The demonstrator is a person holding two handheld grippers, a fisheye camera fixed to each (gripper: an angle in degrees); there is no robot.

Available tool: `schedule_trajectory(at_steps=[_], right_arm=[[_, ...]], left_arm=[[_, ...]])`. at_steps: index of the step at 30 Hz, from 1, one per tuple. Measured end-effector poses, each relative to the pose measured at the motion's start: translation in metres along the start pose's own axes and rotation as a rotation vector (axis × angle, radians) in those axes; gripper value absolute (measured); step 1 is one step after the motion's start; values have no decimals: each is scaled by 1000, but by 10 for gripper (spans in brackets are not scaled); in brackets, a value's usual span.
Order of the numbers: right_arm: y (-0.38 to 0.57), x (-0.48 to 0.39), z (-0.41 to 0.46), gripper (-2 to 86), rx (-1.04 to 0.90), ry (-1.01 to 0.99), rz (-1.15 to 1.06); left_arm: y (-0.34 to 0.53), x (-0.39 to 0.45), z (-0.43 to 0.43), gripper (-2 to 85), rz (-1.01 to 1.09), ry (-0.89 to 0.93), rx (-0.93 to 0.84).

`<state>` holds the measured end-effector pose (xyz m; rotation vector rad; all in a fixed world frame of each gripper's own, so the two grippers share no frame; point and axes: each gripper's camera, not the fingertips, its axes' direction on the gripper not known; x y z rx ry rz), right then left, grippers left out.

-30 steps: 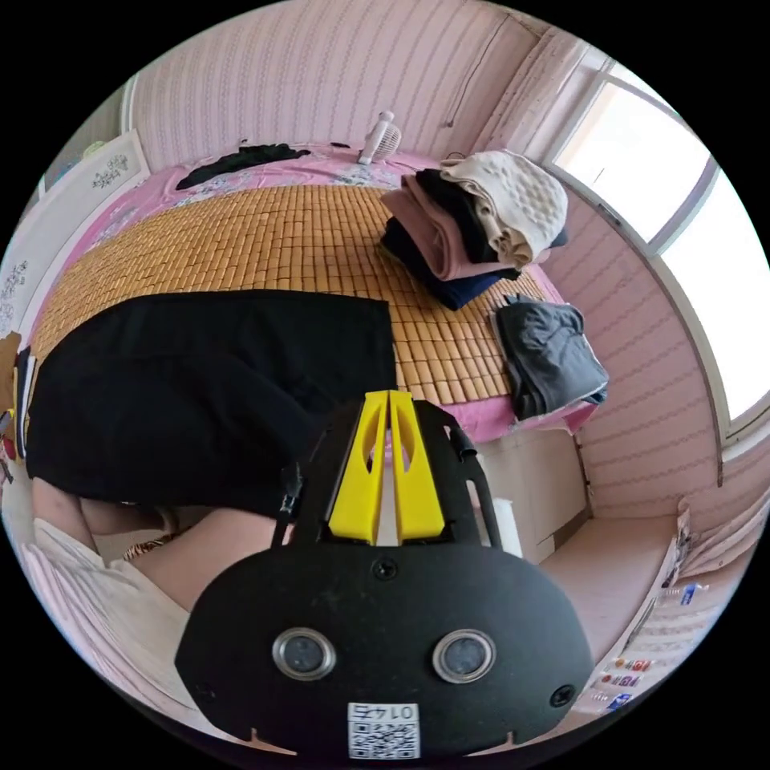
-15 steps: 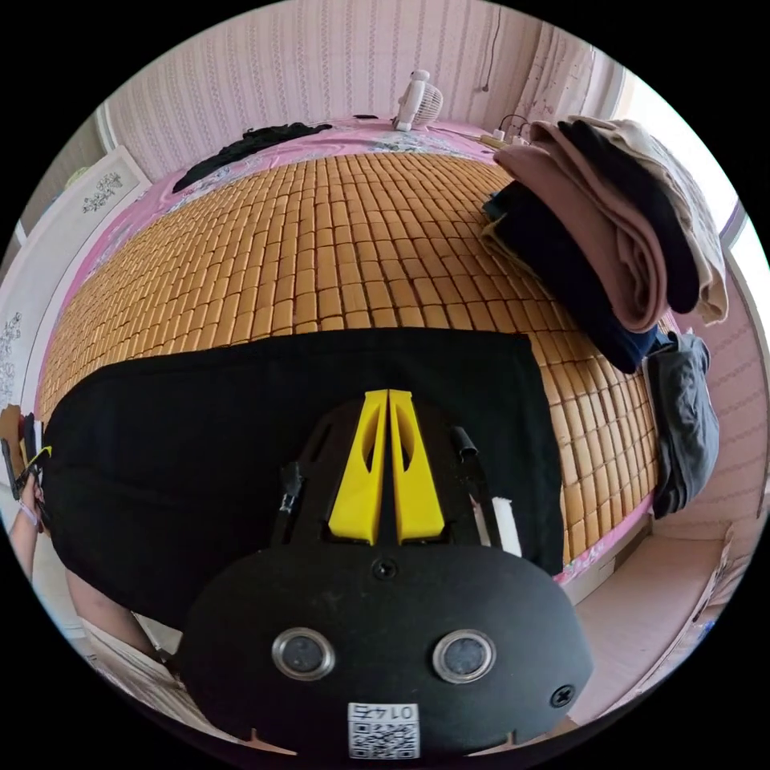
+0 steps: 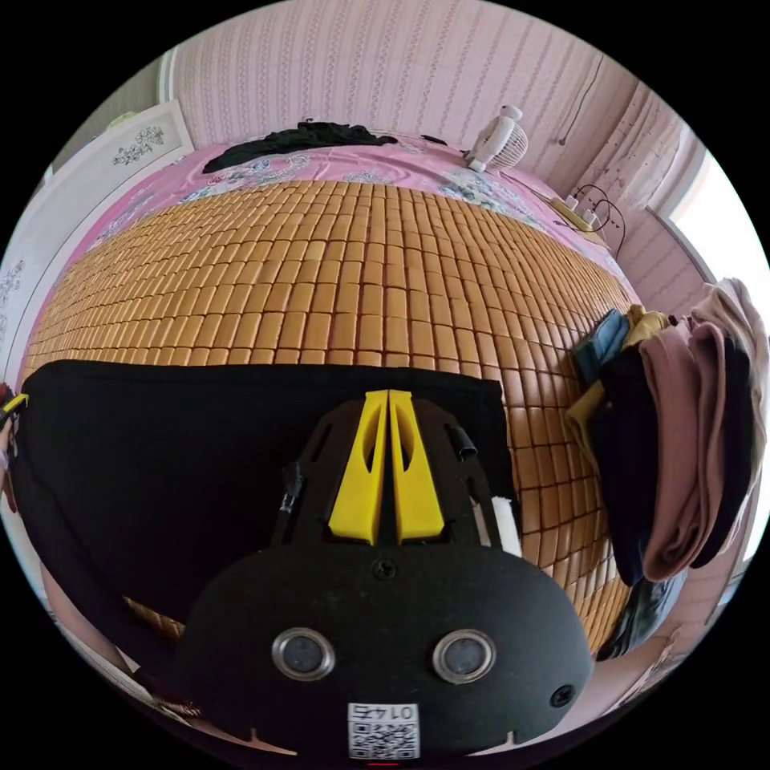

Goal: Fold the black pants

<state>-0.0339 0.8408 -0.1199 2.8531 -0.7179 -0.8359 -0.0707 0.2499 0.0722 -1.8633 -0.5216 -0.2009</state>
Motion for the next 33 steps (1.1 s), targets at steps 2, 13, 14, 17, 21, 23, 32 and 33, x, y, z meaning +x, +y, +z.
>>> schedule_trajectory(at_steps=[2,13,14,17,21,23,32,33], right_arm=[[-11,3,6,-3,1,26,19],[114,113,-94,4,144,-114,152],[134,122,-103,9,136,-120,171],[242,167,-135,80,45,-106,330],[382,214,-151,195,-71,-222,678],[427,227,-149,201,-39,-315,808],[437,283,-120,20,110,-1063,940],[412,286,-140,15,152,-1076,827]], left_arm=[[-10,-11,12,-10,-47,17,6],[34,-60,-3,-8,-257,392,236],[51,-59,-11,-7,-207,445,256],[104,-51,-25,-4,-130,573,228],[163,-25,-30,15,-88,726,138],[187,0,-33,43,-19,821,75],[198,71,-44,48,169,908,42],[198,72,-46,48,174,910,53]])
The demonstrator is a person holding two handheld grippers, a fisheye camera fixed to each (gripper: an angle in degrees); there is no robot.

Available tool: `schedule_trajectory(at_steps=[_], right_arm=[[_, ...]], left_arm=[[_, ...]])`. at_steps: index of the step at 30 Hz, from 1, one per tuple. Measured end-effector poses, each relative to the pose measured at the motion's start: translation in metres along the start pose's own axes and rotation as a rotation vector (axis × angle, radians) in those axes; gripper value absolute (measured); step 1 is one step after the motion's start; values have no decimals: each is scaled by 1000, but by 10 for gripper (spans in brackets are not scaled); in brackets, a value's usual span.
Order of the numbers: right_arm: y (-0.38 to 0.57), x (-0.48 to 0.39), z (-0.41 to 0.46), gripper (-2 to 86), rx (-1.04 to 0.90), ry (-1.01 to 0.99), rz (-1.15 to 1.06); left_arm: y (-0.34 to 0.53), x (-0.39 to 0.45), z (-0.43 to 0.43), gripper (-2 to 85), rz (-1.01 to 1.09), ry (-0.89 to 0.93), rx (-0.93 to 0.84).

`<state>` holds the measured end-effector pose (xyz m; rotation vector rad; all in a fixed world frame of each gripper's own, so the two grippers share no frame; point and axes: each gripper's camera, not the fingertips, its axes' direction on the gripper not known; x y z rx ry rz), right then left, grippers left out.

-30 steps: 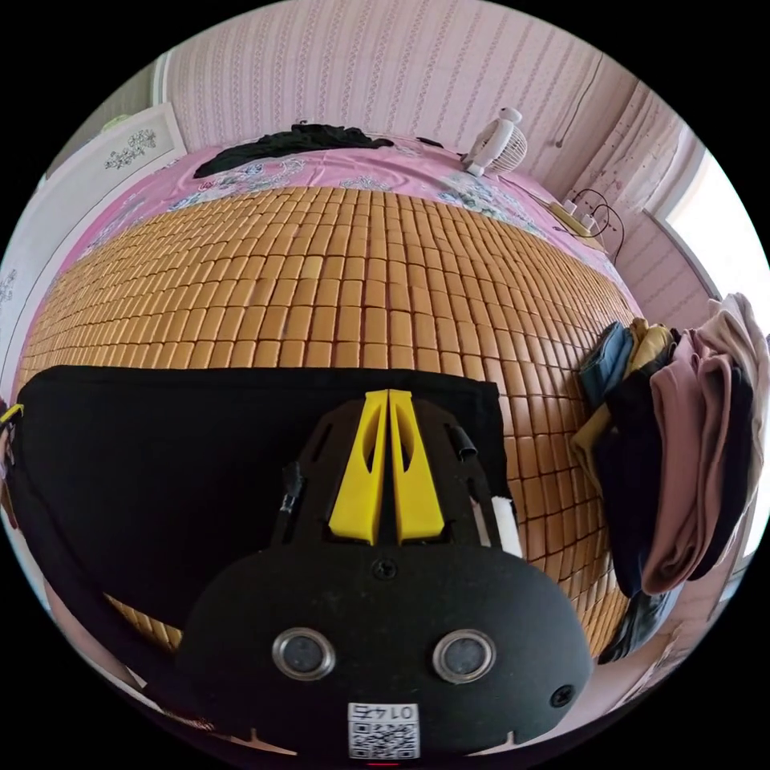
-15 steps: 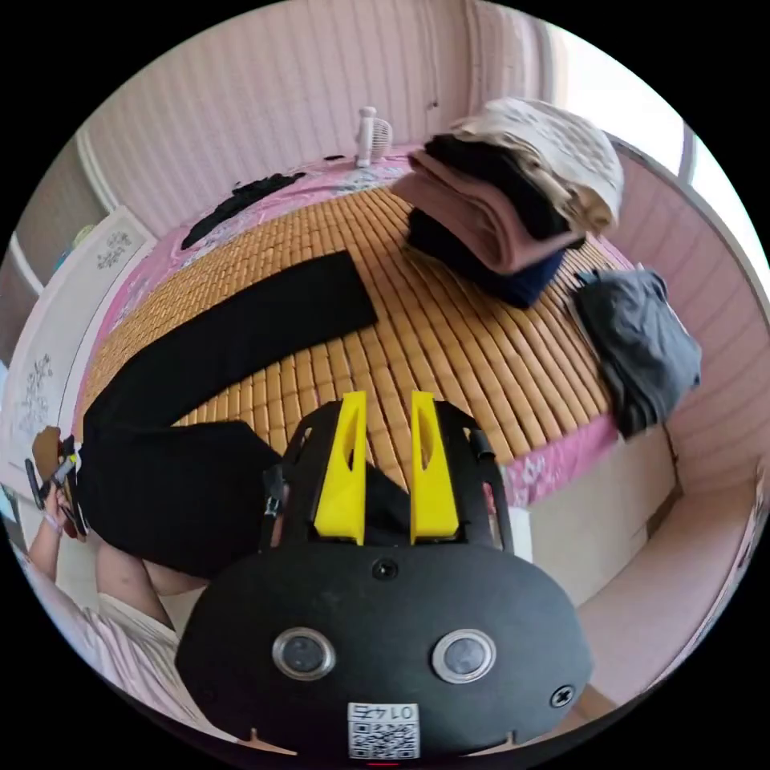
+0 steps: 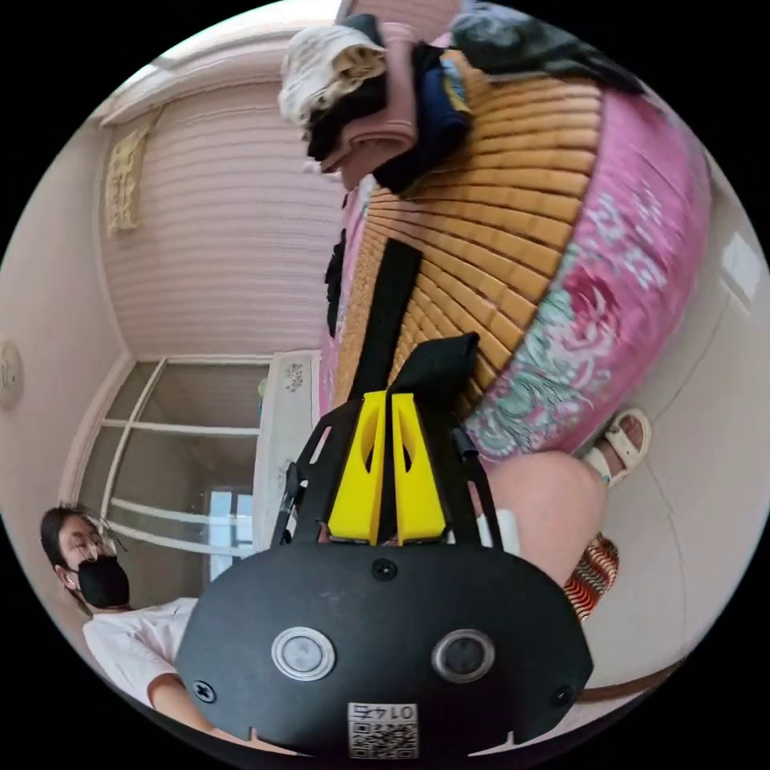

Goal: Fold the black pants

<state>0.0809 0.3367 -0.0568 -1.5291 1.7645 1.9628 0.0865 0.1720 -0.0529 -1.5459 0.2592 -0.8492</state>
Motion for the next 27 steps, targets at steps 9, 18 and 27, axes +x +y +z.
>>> schedule_trajectory(at_steps=[9,18,27], right_arm=[[21,-77,-52,27,129,299,-371],[42,48,-65,73,106,426,53],[34,60,-49,152,123,479,100]], left_arm=[[17,-6,-24,48,37,-40,48],[58,-48,-23,47,-73,-35,-8],[89,-99,-53,59,-286,-29,185]])
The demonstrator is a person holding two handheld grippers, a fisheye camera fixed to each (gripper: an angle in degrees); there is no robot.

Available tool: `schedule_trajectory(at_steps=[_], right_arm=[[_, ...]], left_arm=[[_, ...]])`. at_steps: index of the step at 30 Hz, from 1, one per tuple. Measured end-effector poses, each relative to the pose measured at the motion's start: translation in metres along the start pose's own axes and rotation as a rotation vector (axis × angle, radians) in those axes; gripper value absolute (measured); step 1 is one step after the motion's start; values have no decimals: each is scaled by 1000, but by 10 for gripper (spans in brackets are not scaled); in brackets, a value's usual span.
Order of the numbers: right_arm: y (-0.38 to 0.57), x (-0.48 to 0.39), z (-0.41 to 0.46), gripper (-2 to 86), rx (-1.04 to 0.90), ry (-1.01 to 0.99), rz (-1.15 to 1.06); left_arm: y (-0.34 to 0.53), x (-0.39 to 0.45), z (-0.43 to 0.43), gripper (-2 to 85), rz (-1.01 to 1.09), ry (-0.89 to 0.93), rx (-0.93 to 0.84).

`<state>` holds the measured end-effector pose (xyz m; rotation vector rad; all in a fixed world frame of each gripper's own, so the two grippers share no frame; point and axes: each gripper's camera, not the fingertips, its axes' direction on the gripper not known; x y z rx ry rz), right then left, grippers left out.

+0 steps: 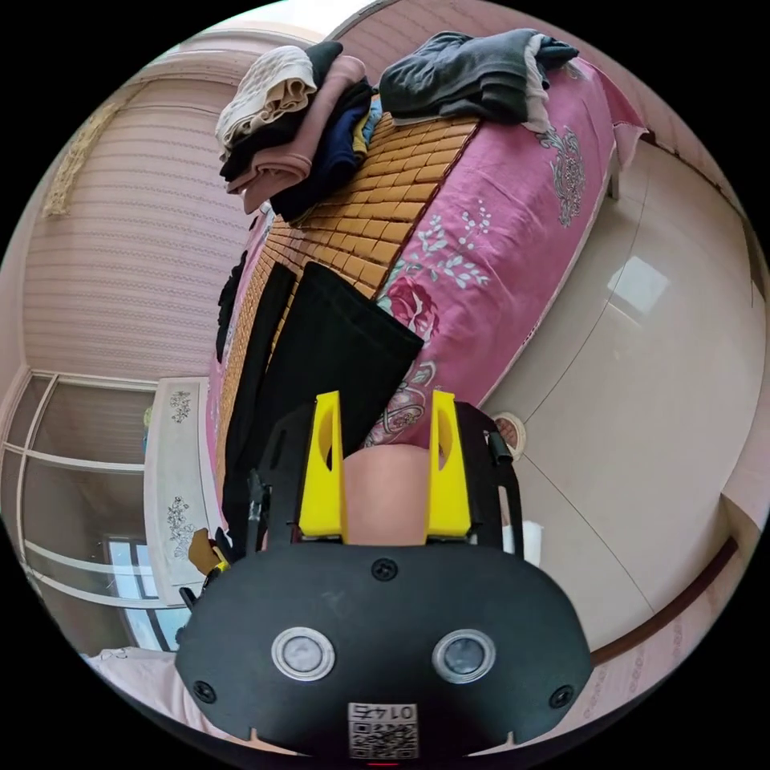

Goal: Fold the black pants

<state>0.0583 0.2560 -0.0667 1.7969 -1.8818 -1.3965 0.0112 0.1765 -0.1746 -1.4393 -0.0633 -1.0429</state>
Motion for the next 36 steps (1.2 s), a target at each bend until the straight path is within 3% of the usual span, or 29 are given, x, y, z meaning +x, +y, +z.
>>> schedule_trajectory(at_steps=[11,16,21,24,27,31,36], right_arm=[[-26,-45,15,15,-91,7,-55],[-23,-86,-17,5,-41,-90,-155],[-20,-110,-25,3,-99,11,-212],[-15,-121,-22,3,-137,71,-247],[-6,-124,-10,3,-167,158,-251],[2,-128,7,3,-225,217,-248],[9,-146,-7,2,-167,153,-275]], left_arm=[[25,-138,-65,130,-502,-234,211],[17,-159,-53,125,-506,-340,149],[10,-163,-38,27,-413,-452,-40],[21,-159,-65,0,-295,-430,-5],[63,-175,-104,-7,-369,-268,215],[111,-220,-104,-8,-544,-181,162],[133,-224,-121,-7,-527,-135,228]])
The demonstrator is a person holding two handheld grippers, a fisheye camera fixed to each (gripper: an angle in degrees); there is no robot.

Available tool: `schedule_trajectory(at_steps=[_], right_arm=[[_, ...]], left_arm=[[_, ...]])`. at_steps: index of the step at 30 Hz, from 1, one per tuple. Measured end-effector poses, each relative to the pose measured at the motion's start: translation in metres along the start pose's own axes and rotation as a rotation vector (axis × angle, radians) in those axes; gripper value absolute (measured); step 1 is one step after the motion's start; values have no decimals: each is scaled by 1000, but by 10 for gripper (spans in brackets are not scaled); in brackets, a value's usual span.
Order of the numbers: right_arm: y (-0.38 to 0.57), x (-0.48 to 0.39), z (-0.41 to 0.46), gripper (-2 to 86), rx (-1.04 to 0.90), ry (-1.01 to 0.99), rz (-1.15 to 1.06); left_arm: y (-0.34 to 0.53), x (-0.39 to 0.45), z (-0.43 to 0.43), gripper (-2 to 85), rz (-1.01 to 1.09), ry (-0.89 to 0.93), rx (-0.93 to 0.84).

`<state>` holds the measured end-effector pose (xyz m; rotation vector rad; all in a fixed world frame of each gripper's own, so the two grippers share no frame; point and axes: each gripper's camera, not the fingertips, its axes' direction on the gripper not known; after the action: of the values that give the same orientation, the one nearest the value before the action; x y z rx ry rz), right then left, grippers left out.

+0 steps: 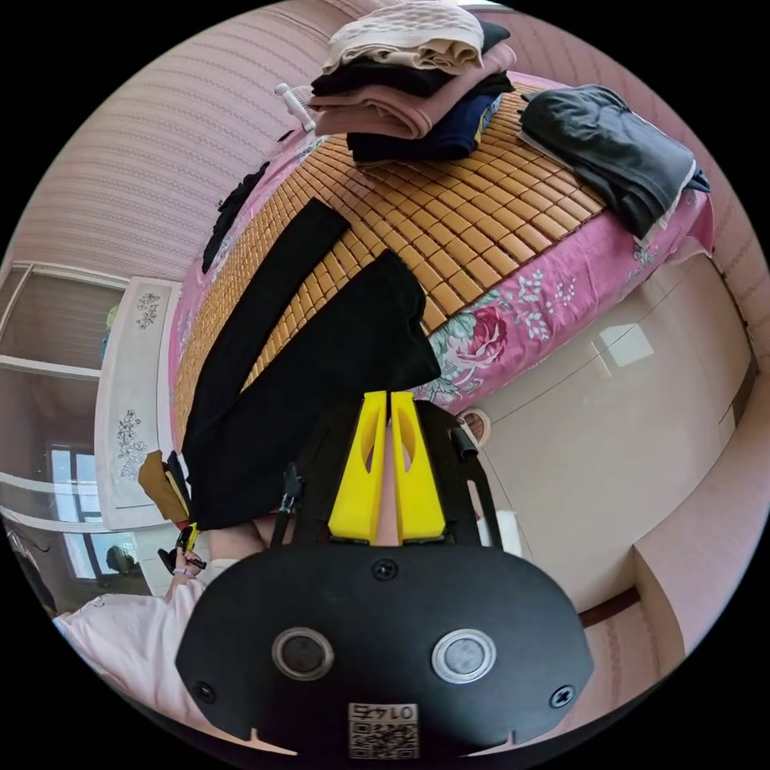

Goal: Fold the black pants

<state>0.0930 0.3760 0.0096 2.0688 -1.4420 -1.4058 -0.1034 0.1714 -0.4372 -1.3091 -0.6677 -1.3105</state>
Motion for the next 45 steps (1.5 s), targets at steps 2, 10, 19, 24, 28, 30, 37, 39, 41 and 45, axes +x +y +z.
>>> schedule_trajectory(at_steps=[2,10,19,24,28,30,37,39,41,45], right_arm=[[2,-7,-12,2,50,-73,-23],[31,-6,-21,1,18,-30,14],[57,-13,-35,2,104,-92,24],[61,-28,-46,2,174,-139,4],[38,-69,-52,1,214,-98,-114],[19,-93,-53,2,228,-82,-186],[-98,-204,-32,7,218,24,-419],[-138,-234,-17,12,201,66,-425],[-177,-261,1,22,210,100,-395],[-240,-277,58,76,208,5,-151]], left_arm=[[1,-3,-5,-6,10,-1,-10],[15,-25,-34,-10,22,-9,34],[37,-38,-60,-10,-16,70,94],[47,-36,-79,-10,9,84,123],[45,-16,-96,-10,65,121,174],[38,-2,-105,-10,99,137,202],[-24,90,-119,-9,298,169,269],[-49,120,-113,-8,339,165,274],[-84,166,-94,-4,400,144,269],[-127,199,-43,31,244,145,252]])
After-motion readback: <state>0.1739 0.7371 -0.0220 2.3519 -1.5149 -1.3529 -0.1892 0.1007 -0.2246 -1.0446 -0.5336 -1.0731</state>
